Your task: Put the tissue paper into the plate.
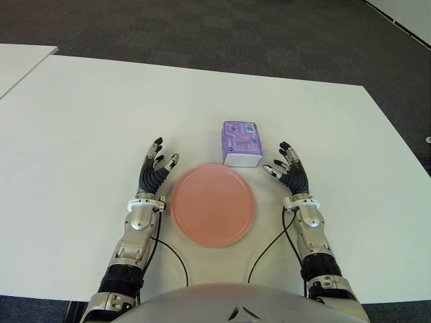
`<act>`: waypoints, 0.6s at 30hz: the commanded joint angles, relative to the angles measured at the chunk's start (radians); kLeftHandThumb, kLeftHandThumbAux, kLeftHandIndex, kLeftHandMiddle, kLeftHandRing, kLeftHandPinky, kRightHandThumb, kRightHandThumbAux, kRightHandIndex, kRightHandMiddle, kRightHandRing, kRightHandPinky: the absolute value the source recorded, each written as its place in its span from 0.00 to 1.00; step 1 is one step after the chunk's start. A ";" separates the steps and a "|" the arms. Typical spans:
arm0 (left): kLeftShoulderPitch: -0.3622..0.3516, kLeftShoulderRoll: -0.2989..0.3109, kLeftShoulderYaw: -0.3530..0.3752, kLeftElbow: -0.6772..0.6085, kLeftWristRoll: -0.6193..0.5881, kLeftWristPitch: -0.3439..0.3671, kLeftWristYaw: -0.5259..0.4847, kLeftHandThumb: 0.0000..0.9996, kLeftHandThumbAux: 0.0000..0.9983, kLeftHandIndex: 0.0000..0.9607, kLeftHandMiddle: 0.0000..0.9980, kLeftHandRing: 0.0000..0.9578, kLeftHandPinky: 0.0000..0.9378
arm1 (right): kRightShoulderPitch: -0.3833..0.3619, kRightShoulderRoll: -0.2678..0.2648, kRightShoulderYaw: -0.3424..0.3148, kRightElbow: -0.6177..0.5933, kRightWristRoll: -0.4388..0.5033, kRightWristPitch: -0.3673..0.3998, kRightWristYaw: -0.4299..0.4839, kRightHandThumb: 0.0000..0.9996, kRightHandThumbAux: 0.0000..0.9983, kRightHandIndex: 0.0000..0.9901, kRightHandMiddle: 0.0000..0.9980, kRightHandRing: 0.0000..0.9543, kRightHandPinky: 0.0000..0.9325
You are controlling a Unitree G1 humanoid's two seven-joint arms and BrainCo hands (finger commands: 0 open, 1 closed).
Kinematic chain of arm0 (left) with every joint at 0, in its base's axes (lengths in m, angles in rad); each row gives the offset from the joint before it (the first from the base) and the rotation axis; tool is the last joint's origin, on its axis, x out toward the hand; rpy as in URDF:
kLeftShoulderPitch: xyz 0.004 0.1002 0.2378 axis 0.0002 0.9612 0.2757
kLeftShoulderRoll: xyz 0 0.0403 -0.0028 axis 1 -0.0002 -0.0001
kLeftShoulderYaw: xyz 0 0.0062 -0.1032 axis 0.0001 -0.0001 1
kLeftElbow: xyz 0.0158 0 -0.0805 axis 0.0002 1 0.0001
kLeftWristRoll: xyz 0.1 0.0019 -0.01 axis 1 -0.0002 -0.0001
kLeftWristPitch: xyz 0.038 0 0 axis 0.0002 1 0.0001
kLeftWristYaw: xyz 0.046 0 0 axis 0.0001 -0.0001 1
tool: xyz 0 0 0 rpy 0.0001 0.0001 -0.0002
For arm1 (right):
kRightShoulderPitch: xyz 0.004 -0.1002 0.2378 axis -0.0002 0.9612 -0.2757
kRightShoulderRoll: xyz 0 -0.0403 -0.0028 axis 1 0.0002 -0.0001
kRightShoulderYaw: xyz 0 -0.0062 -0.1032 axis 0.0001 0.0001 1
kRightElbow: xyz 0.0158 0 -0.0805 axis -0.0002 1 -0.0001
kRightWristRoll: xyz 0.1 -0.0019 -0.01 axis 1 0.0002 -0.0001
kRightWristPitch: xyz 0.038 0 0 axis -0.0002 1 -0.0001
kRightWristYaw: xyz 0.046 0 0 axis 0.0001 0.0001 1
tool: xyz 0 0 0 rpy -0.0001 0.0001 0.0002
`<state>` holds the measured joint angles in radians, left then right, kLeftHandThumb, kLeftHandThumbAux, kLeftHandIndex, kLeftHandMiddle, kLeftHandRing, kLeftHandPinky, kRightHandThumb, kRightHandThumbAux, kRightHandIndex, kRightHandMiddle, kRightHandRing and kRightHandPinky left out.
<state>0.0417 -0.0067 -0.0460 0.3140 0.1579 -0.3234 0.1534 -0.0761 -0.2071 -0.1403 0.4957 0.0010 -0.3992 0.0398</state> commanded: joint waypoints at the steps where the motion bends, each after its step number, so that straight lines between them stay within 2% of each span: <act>1: -0.011 -0.020 -0.011 0.038 0.011 0.000 0.019 0.01 0.57 0.00 0.00 0.00 0.04 | 0.034 0.005 -0.020 -0.063 0.003 0.065 -0.035 0.01 0.79 0.00 0.00 0.00 0.02; 8: -0.015 -0.028 -0.017 0.043 0.018 0.009 0.038 0.00 0.55 0.00 0.00 0.00 0.01 | 0.022 0.024 -0.026 -0.185 -0.035 0.097 -0.121 0.04 0.80 0.01 0.01 0.00 0.03; 12: -0.018 -0.028 -0.018 0.039 0.017 0.019 0.036 0.00 0.55 0.00 0.00 0.00 0.01 | -0.042 0.011 -0.026 -0.184 -0.107 0.087 -0.205 0.05 0.81 0.01 0.01 0.00 0.02; 15: -0.018 -0.028 -0.017 0.040 0.016 0.016 0.035 0.00 0.55 0.00 0.00 0.00 0.01 | -0.079 -0.003 -0.026 -0.149 -0.134 0.049 -0.232 0.05 0.82 0.01 0.01 0.00 0.02; 18: -0.018 -0.027 -0.015 0.050 0.014 -0.001 0.037 0.01 0.56 0.00 0.00 0.00 0.02 | -0.146 -0.041 -0.038 -0.088 -0.147 -0.049 -0.249 0.04 0.83 0.01 0.00 0.00 0.04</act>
<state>0.0168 -0.0279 -0.0553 0.3346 0.1672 -0.3304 0.1872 -0.1672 -0.2164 -0.1695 0.3598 -0.1286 -0.3783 -0.1912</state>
